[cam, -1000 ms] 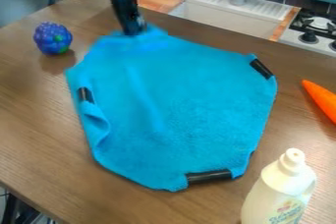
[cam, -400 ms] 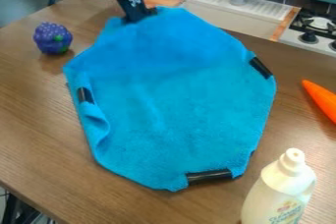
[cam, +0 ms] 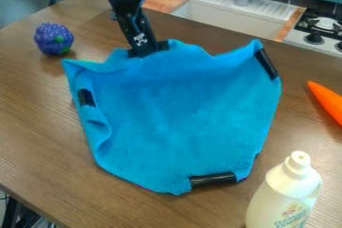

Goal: Fold the blue cloth from top left to bottom right

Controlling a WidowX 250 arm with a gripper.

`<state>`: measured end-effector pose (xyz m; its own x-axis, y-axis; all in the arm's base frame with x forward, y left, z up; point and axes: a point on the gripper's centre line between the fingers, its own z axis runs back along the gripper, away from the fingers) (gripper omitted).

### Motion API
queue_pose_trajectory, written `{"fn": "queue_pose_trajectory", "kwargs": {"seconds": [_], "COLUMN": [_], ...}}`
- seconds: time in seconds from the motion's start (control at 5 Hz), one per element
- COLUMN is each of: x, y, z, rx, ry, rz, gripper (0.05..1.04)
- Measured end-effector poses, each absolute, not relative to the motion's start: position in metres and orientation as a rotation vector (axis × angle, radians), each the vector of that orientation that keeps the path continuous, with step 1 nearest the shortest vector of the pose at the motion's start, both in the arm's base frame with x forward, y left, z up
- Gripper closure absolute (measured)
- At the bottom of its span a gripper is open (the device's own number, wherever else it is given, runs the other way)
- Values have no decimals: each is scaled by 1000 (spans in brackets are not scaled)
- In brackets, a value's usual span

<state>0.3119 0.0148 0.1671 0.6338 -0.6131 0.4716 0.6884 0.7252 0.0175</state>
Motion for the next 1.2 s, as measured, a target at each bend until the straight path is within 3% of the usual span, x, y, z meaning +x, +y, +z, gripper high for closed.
{"fn": "queue_pose_trajectory", "kwargs": {"seconds": [0.6,1.2], "x": [267,243], "y": [-30,-61], "z": [166,124], "rx": [-105,-64], "ry": [-437,-352], "rz": [-795,-853], "gripper": [1033,1033]}}
